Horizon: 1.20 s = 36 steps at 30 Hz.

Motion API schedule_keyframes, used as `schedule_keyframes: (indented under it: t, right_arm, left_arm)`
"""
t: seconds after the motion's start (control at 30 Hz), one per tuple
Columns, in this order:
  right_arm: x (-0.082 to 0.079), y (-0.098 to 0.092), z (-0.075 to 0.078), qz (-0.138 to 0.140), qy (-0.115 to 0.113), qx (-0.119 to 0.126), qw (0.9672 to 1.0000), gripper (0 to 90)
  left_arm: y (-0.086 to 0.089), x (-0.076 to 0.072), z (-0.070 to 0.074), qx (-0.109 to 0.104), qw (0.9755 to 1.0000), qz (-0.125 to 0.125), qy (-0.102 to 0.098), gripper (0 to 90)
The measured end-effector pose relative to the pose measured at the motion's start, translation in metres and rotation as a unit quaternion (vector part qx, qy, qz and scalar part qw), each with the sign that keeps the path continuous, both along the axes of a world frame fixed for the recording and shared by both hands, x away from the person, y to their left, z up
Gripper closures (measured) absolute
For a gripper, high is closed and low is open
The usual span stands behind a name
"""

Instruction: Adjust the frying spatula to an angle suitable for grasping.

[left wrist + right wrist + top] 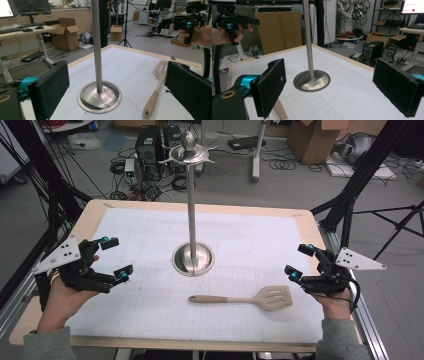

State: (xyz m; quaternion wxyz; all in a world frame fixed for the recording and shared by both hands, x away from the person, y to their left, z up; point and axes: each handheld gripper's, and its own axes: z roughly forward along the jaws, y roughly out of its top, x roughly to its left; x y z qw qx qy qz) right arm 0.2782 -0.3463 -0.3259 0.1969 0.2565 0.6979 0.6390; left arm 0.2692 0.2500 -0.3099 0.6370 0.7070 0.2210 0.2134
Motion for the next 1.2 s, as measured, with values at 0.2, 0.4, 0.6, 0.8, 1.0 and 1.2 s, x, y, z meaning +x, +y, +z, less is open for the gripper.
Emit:
schedule_keyframes:
  t: [0.2, 0.4, 0.6, 0.8, 1.0, 1.2]
  right_arm:
    - [0.000, 0.001, 0.002, -0.015, 0.000, 0.008, 0.9999, 10.5]
    - [0.001, 0.005, 0.001, -0.009, 0.001, 0.005, 0.9999, 10.5]
    - [0.002, 0.011, -0.002, 0.007, 0.008, -0.003, 0.9999, 12.1]
    - [0.005, 0.017, -0.011, 0.042, 0.018, -0.013, 0.9989, 27.9]
    - [0.007, 0.026, -0.017, 0.073, 0.024, -0.022, 0.9968, 44.6]
    - [0.010, 0.033, -0.019, 0.087, 0.020, -0.037, 0.9953, 56.3]
  left_arm:
    - [0.001, 0.001, -0.002, 0.001, 1.0000, 0.002, 0.003, 6.3]
    - [0.000, 0.002, -0.003, 0.004, 1.0000, 0.001, 0.005, 6.3]
    - [-0.002, 0.002, -0.004, 0.004, 1.0000, -0.002, 0.008, 6.3]
    - [-0.002, 0.003, -0.005, 0.005, 0.9999, -0.002, 0.012, 6.3]
    - [0.001, 0.002, -0.007, 0.004, 0.9999, 0.003, 0.013, 6.3]
    - [0.002, 0.001, -0.007, 0.002, 0.9999, 0.005, 0.014, 6.3]
